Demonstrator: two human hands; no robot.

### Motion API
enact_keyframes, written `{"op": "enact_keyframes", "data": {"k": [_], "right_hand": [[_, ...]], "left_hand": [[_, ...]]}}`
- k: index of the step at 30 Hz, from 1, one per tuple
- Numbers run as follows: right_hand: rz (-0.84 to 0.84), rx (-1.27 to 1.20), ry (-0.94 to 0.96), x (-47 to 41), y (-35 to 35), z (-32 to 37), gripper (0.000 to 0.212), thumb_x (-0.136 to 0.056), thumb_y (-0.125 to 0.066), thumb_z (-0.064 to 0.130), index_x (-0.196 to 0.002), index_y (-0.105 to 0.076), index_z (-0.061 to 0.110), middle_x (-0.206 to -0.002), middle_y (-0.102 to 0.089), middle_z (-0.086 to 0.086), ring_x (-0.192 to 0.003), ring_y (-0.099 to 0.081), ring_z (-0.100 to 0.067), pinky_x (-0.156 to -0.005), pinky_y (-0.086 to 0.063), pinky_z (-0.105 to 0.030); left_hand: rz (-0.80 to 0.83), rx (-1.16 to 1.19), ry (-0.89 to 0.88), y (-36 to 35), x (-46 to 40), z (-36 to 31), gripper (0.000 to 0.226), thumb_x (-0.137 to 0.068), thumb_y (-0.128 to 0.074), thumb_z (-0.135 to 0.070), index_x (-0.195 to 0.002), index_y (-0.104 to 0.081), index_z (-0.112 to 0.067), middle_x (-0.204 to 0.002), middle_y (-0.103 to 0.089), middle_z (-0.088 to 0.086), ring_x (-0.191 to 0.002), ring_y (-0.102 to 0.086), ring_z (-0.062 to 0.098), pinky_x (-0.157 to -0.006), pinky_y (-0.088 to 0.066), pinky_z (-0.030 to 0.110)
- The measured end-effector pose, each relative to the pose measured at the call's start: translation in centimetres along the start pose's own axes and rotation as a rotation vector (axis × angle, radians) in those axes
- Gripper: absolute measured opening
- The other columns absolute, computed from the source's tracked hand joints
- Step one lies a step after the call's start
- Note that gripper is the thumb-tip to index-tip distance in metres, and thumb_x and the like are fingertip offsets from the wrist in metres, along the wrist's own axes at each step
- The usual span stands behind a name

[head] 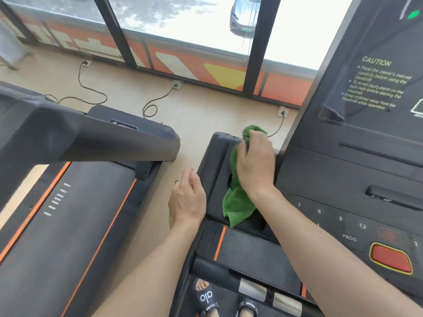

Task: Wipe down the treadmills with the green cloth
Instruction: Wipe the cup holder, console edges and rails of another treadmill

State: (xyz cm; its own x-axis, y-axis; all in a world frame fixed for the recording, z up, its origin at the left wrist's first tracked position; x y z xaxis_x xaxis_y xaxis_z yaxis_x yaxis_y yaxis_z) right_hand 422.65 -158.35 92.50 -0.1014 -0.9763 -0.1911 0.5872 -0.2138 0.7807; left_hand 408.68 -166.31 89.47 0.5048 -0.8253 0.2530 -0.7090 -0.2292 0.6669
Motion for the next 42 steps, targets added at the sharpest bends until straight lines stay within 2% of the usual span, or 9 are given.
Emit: {"op": "enact_keyframes", "data": {"k": [2, 4, 10, 16, 19, 22, 27, 32, 42], "right_hand": [[0.192, 0.282, 0.209, 0.7, -2.7, -0.8, 0.052, -0.105, -0.028, 0.032, -0.148, -0.042, 0.005, -0.155, -0.041, -0.012, -0.145, -0.031, -0.028, -0.122, -0.023, -0.045], [0.230, 0.340, 0.320, 0.3, -3.4, -2.2, 0.055, -0.106, -0.025, 0.033, -0.153, -0.035, 0.006, -0.161, -0.031, -0.010, -0.151, -0.022, -0.027, -0.125, -0.016, -0.043], [0.185, 0.243, 0.206, -4.3, -3.5, -1.3, 0.037, -0.104, -0.031, 0.023, -0.112, -0.061, 0.004, -0.116, -0.063, -0.012, -0.106, -0.058, -0.034, -0.096, -0.044, -0.042], [0.185, 0.385, 0.672, 7.4, -0.6, -1.1, 0.039, -0.101, -0.046, 0.013, -0.133, -0.056, -0.007, -0.136, -0.058, -0.019, -0.132, -0.048, -0.037, -0.117, -0.034, -0.045], [0.240, 0.453, 0.765, 4.7, -0.5, -2.8, 0.041, -0.104, -0.044, 0.015, -0.139, -0.050, -0.006, -0.140, -0.054, -0.020, -0.131, -0.048, -0.036, -0.110, -0.041, -0.045], [0.216, 0.584, 0.858, 1.1, -0.7, -4.2, 0.031, -0.099, -0.051, 0.010, -0.126, -0.055, -0.005, -0.119, -0.060, -0.018, -0.102, -0.057, -0.035, -0.082, -0.048, -0.043], [0.195, 0.725, 0.792, 0.5, 0.1, -3.0, 0.009, -0.091, -0.050, 0.003, -0.094, -0.058, 0.005, -0.090, -0.052, -0.011, -0.072, -0.045, -0.027, -0.062, -0.024, -0.035], [0.119, 0.754, 0.627, 0.1, 1.8, -2.6, 0.024, -0.078, -0.037, -0.005, -0.074, -0.058, 0.006, -0.076, -0.052, -0.014, -0.061, -0.049, -0.027, -0.058, -0.031, -0.036], [0.155, 0.884, 0.454, 2.8, 3.6, -3.6, 0.009, -0.068, -0.065, 0.009, -0.063, -0.060, 0.012, -0.069, -0.053, -0.007, -0.046, -0.042, -0.020, -0.048, -0.014, -0.027]], "left_hand": [[-0.002, 0.001, -0.004, -0.1, -0.1, 0.1, 0.043, -0.108, -0.024, -0.034, -0.133, -0.058, -0.026, -0.126, -0.066, 0.007, -0.117, -0.056, 0.029, -0.090, -0.037, 0.036], [-0.007, -0.004, -0.013, -0.3, -0.2, 0.1, 0.044, -0.108, -0.024, -0.034, -0.135, -0.057, -0.027, -0.128, -0.065, 0.005, -0.118, -0.055, 0.028, -0.093, -0.038, 0.036], [-0.008, 0.002, -0.004, -0.5, -0.6, 0.6, 0.045, -0.108, -0.023, -0.031, -0.137, -0.057, -0.024, -0.130, -0.065, 0.006, -0.121, -0.055, 0.028, -0.097, -0.038, 0.038], [-0.014, 0.008, -0.041, -0.5, -0.8, 0.6, 0.060, -0.099, -0.014, -0.041, -0.137, -0.058, -0.023, -0.129, -0.065, 0.007, -0.121, -0.056, 0.028, -0.099, -0.039, 0.038], [-0.015, -0.006, -0.033, -0.5, -0.7, 0.7, 0.055, -0.103, -0.017, -0.037, -0.136, -0.058, -0.023, -0.130, -0.065, 0.007, -0.122, -0.055, 0.028, -0.099, -0.039, 0.038], [-0.001, -0.008, -0.006, -0.5, -0.9, 0.7, 0.047, -0.108, -0.022, -0.030, -0.136, -0.058, -0.023, -0.130, -0.065, 0.008, -0.122, -0.055, 0.029, -0.098, -0.038, 0.037], [0.003, 0.002, 0.012, -0.4, -0.8, 0.6, 0.047, -0.108, -0.020, -0.030, -0.136, -0.057, -0.023, -0.130, -0.064, 0.009, -0.121, -0.054, 0.030, -0.095, -0.038, 0.038], [0.006, 0.032, 0.016, -0.3, -0.8, 0.8, 0.046, -0.107, -0.021, -0.028, -0.133, -0.058, -0.021, -0.127, -0.065, 0.010, -0.118, -0.054, 0.031, -0.087, -0.035, 0.036], [0.018, 0.047, 0.000, -0.1, -0.7, 0.8, 0.043, -0.107, -0.021, -0.026, -0.123, -0.060, -0.020, -0.114, -0.066, 0.015, -0.109, -0.055, 0.034, -0.080, -0.032, 0.037]]}}
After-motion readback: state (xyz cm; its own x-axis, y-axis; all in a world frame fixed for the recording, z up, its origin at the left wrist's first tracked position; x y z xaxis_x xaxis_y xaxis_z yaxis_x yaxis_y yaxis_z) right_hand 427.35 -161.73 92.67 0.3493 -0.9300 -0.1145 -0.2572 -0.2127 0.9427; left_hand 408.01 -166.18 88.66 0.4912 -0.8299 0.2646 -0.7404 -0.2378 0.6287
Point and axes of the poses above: each hand's wrist, its own x-axis away from the middle knuckle, its own y-axis out of the back of the hand, z = x × y, the point moved 1 cm from there along -x, towards the middle knuckle
